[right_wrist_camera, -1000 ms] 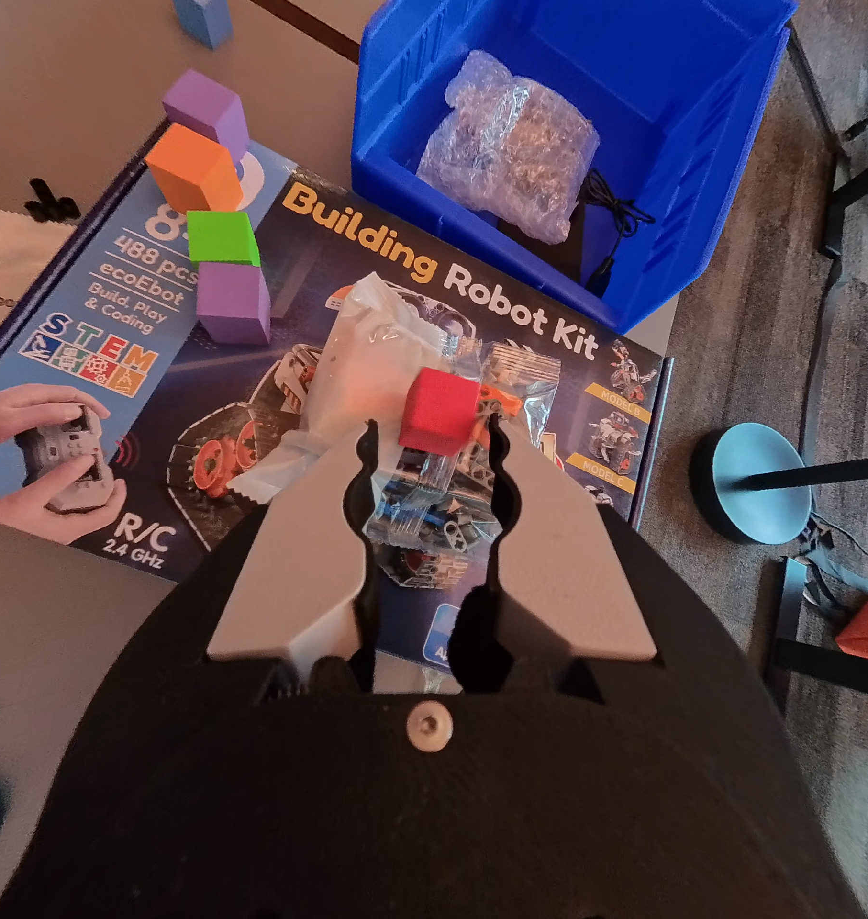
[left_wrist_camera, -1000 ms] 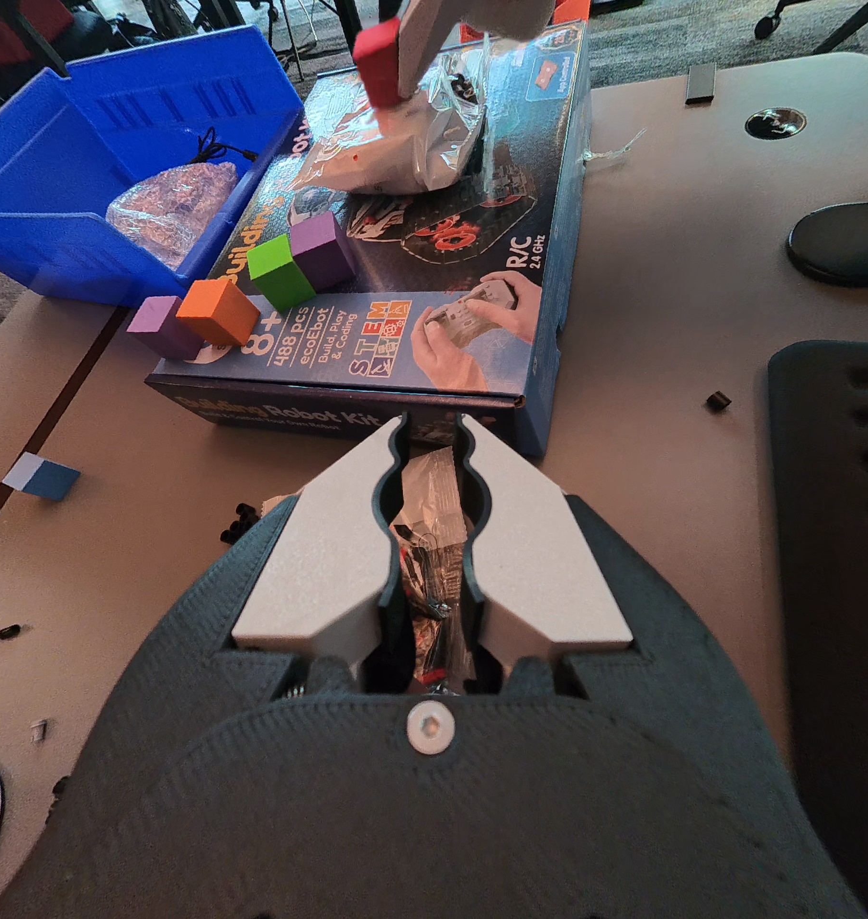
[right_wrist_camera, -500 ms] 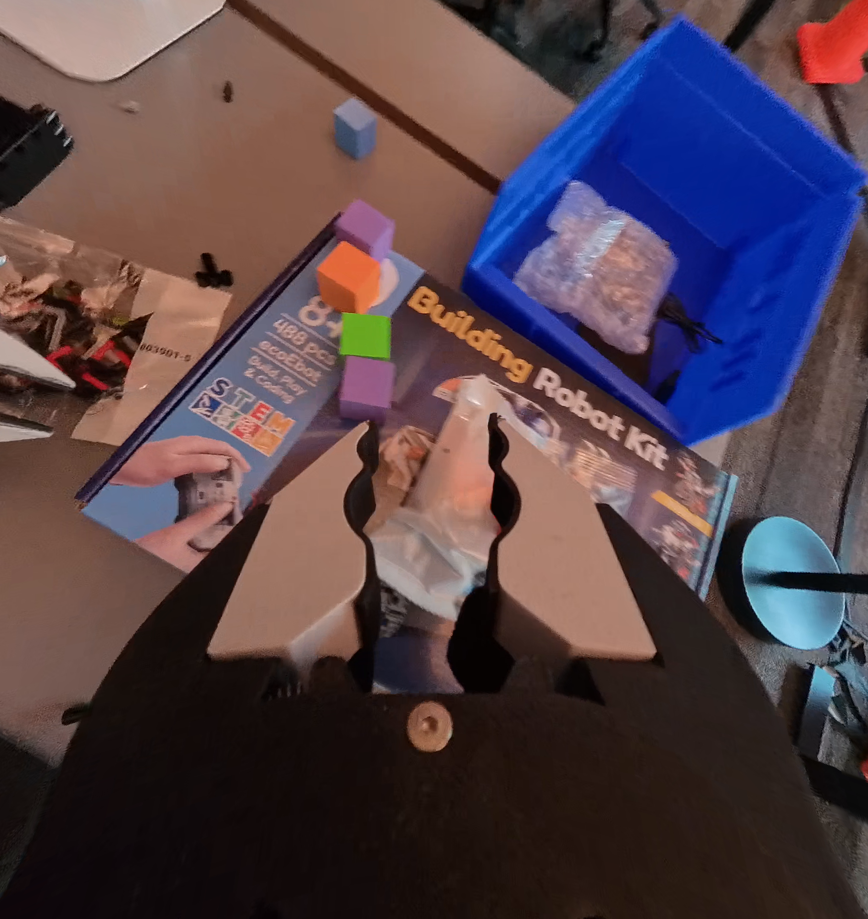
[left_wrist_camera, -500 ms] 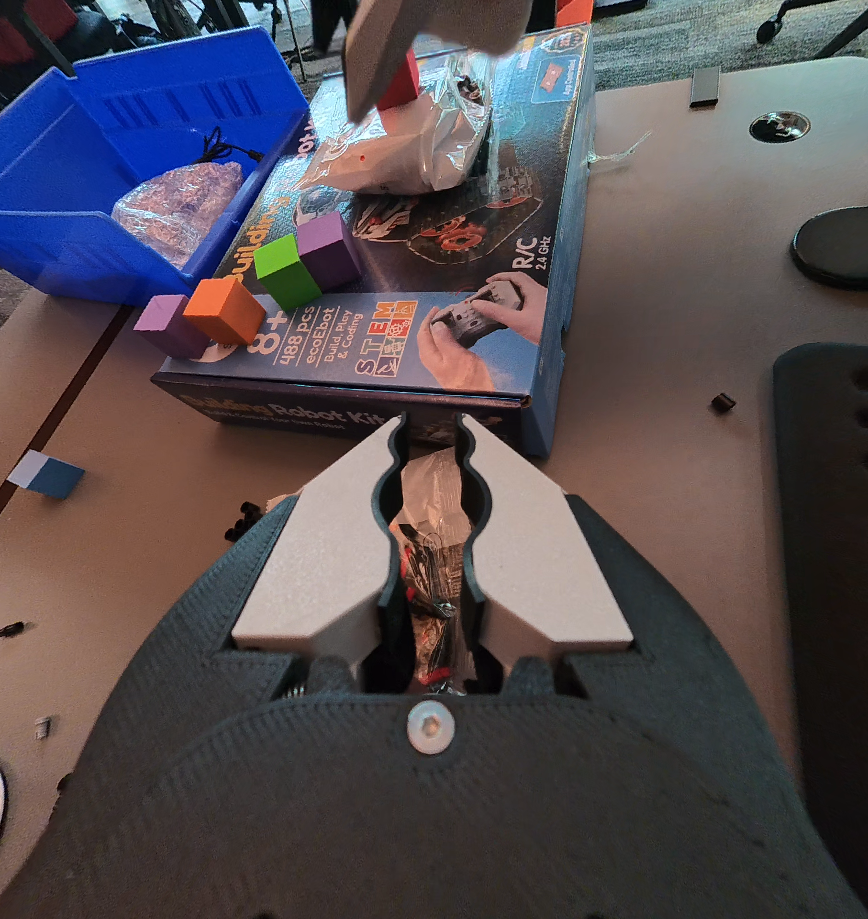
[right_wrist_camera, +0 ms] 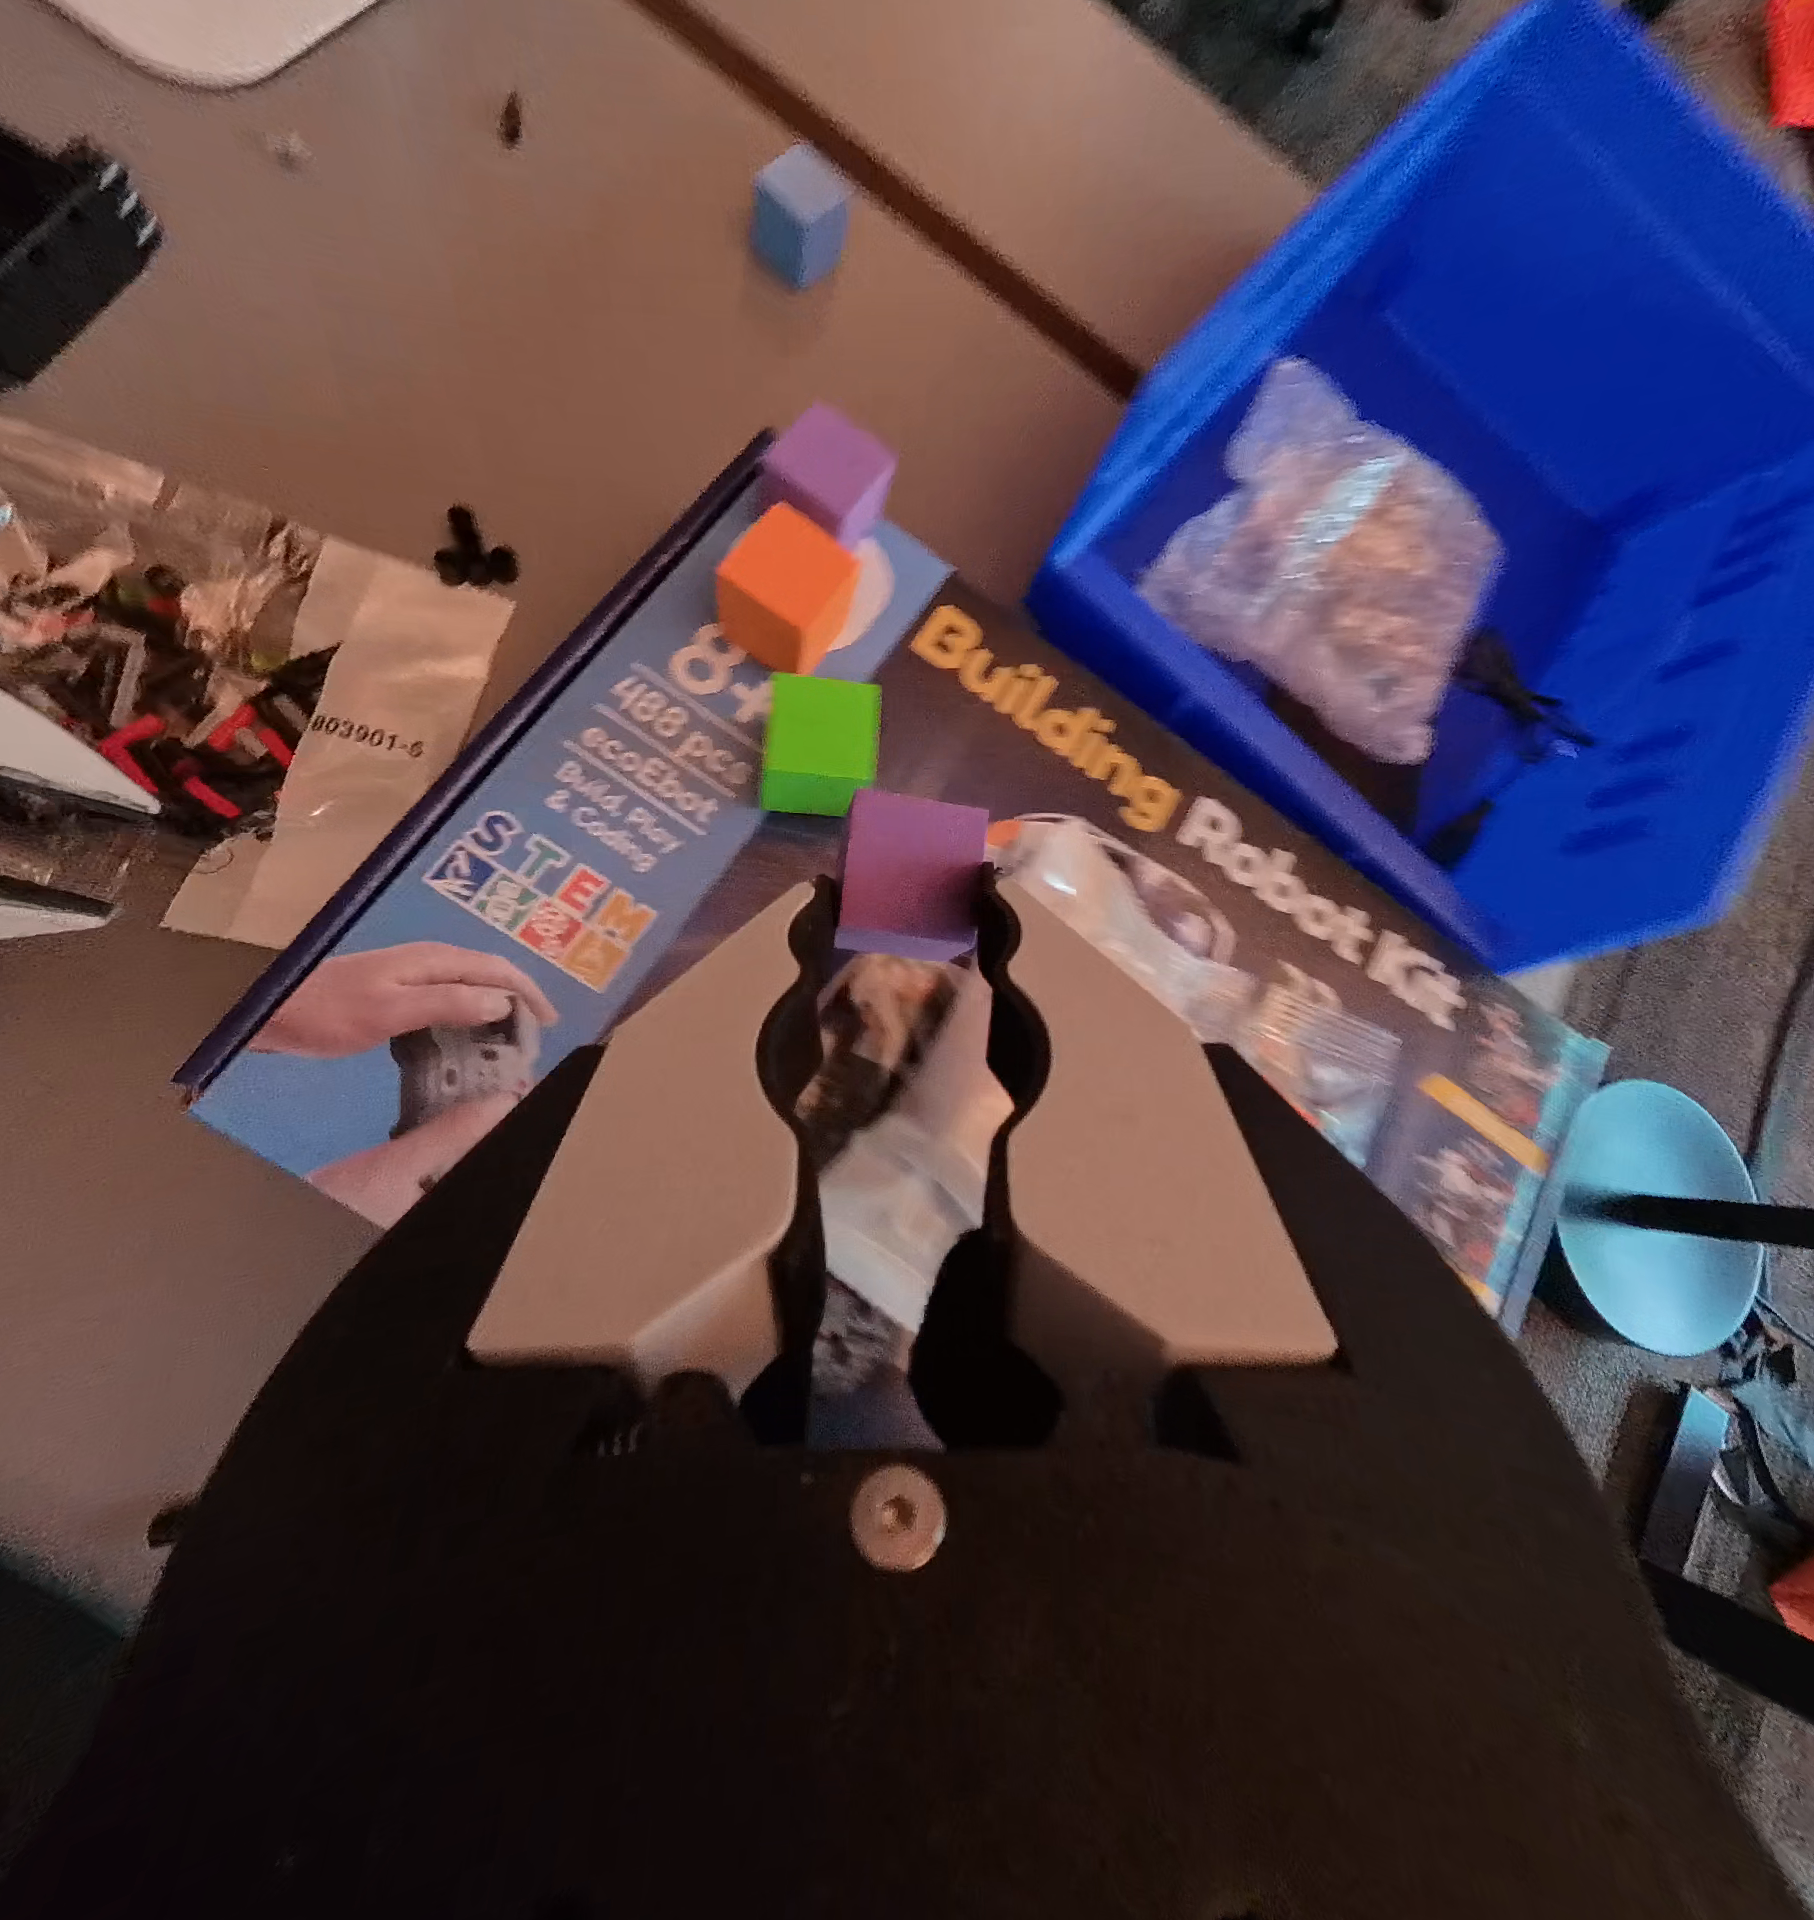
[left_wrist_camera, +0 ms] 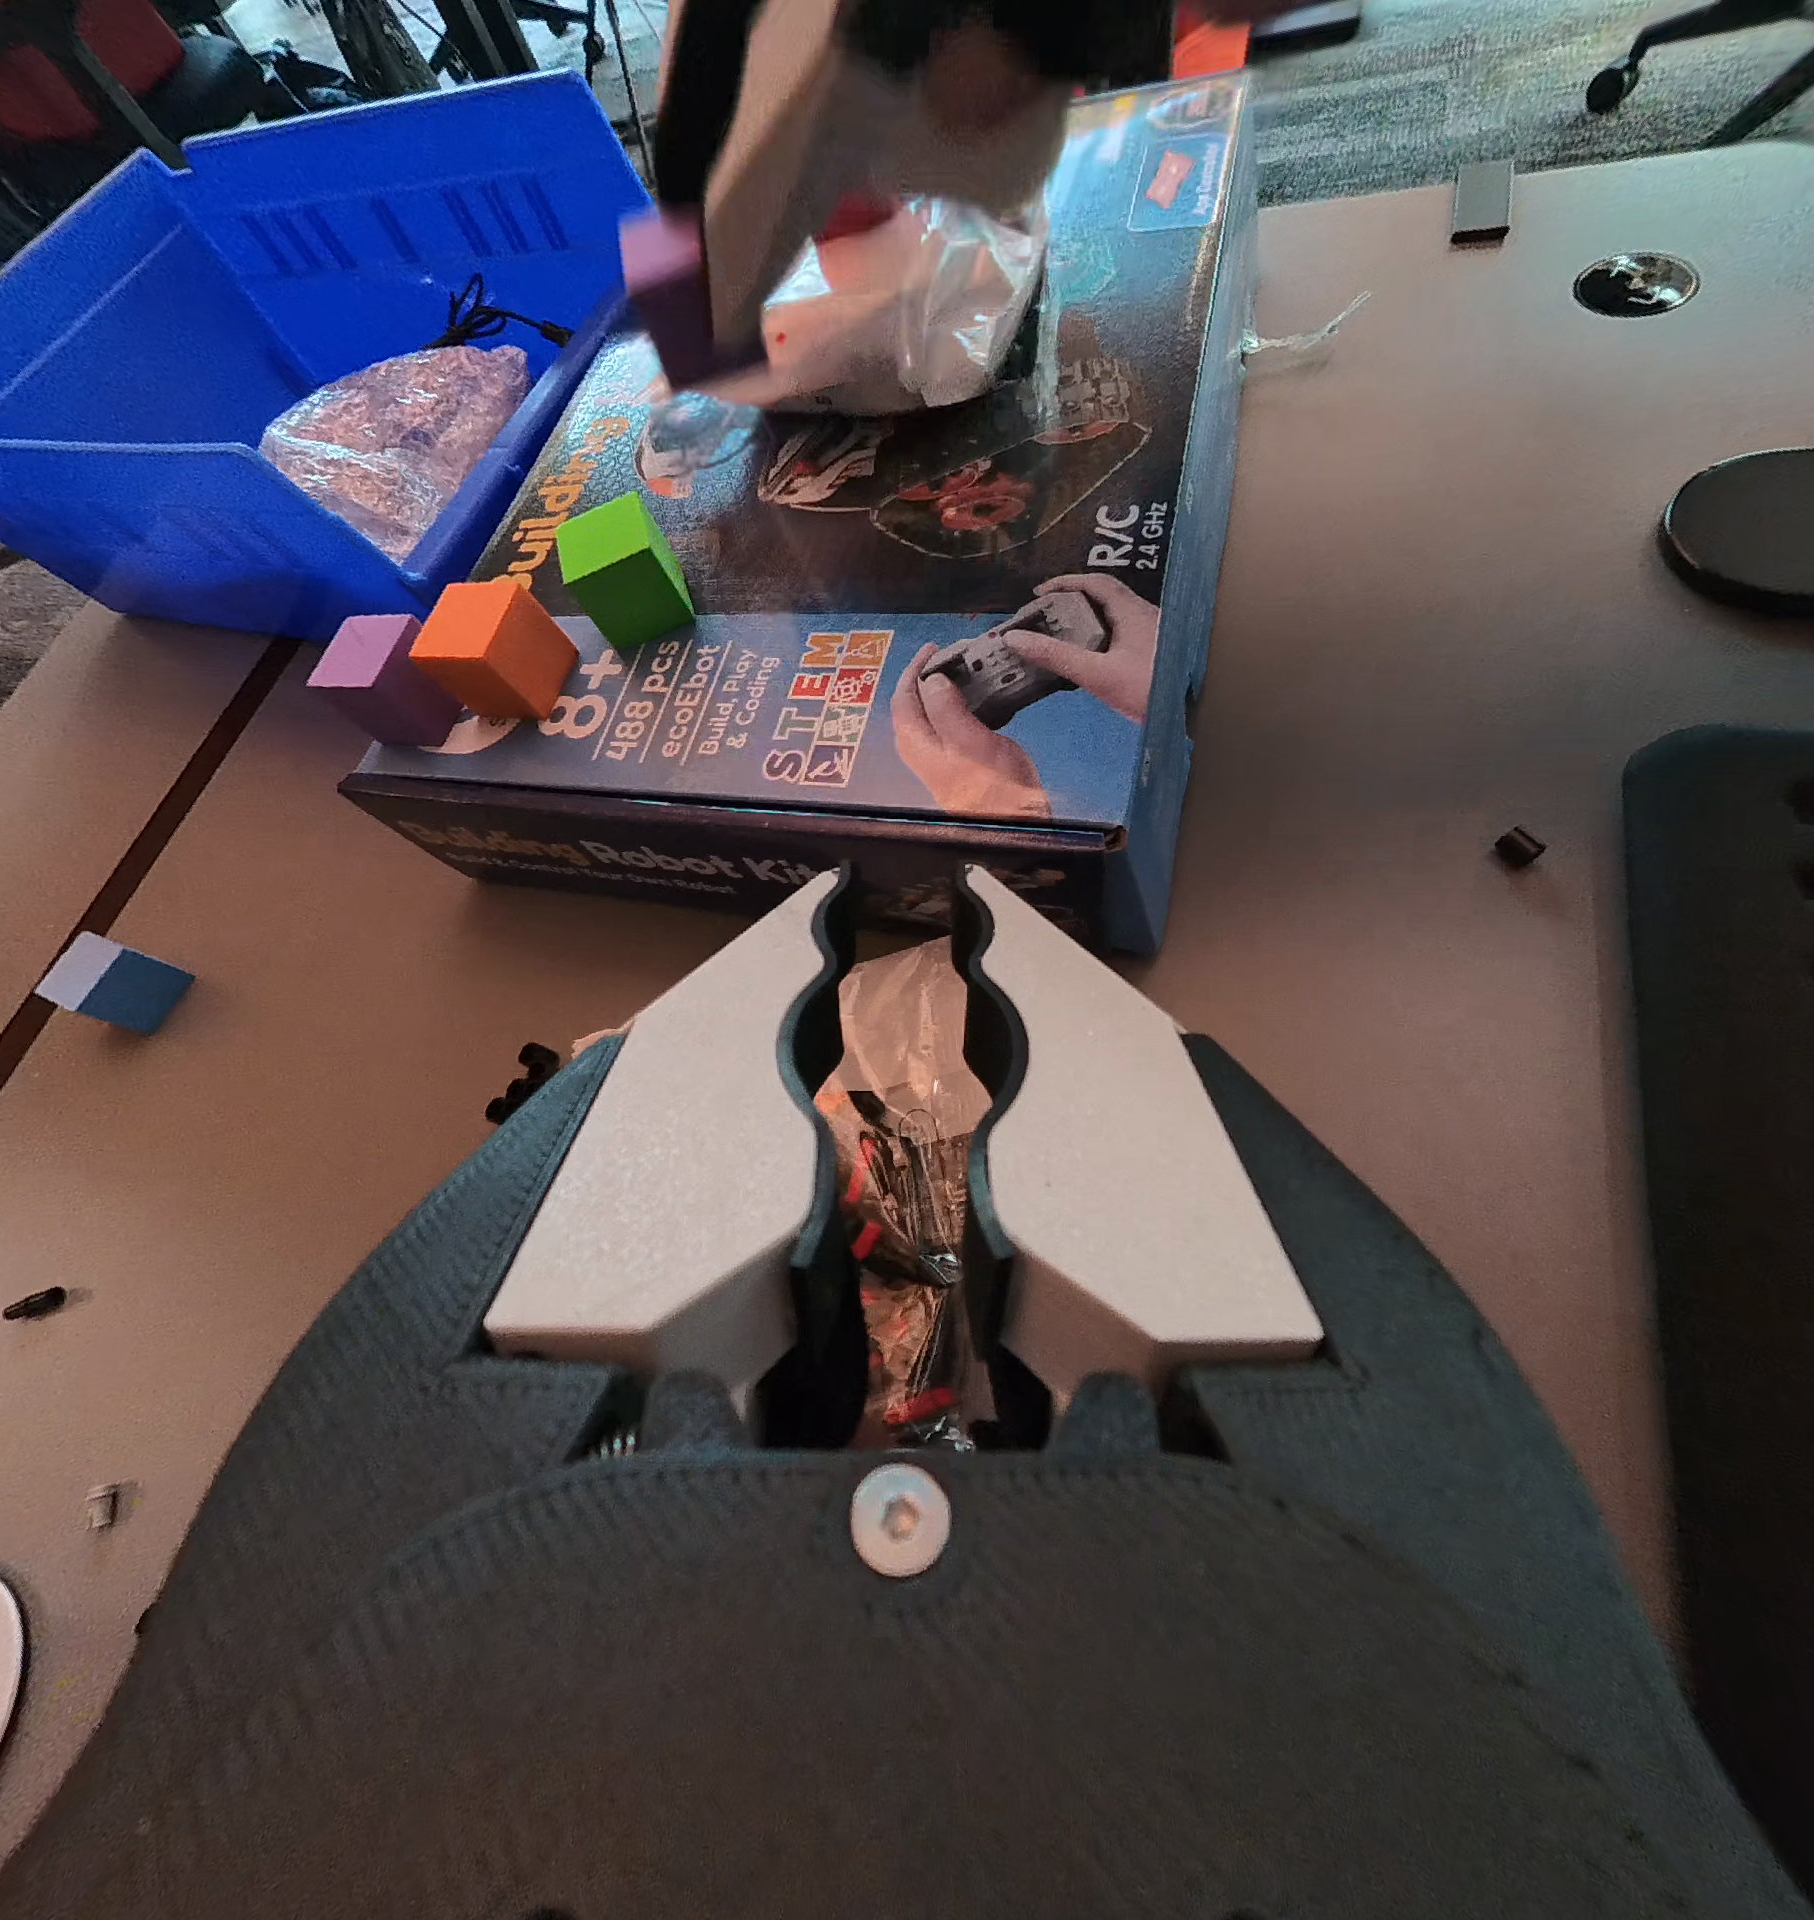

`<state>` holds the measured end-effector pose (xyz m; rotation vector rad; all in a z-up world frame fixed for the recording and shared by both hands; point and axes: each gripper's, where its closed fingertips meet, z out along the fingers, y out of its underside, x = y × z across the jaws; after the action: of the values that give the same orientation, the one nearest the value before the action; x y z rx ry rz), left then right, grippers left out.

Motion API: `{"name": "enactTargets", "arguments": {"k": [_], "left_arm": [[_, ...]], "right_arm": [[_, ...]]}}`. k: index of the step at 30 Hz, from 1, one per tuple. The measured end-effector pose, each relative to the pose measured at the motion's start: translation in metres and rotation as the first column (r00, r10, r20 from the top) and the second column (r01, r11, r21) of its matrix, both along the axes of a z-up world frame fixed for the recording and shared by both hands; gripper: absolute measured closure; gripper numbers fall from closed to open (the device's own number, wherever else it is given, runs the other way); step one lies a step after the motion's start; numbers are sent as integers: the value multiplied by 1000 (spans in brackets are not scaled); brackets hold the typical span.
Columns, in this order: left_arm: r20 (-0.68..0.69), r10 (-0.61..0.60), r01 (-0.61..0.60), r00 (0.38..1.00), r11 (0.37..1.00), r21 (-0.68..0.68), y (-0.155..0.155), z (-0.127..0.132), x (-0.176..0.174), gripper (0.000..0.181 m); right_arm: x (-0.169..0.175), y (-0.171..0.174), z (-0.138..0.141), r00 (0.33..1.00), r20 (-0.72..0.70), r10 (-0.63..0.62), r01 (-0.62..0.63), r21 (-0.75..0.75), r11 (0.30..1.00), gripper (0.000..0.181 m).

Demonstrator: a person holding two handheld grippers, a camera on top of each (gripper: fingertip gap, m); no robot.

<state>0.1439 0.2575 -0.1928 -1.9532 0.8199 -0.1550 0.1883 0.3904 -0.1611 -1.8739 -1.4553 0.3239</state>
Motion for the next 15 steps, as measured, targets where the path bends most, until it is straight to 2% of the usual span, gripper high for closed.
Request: {"name": "enactTargets", "arguments": {"k": [3,6,9,15], "left_arm": [[4,2,-2,1000,1000,0,0,0,-1,165],[4,1,-1,1000,1000,-3,1,-1,0,165],[1,-1,1,1000,1000,-7,1,-3,1,165],[-5,1,-1,1000,1000,-10,1,-4,0,165]], "right_arm": [[34,19,35,995,-50,-88,88,16,996,155],[63,33,49,988,-55,-147,146,-15,989,155],[75,39,47,985,-30,-168,167,-33,985,155],[73,42,27,987,6,-162,162,-77,984,155]]}}
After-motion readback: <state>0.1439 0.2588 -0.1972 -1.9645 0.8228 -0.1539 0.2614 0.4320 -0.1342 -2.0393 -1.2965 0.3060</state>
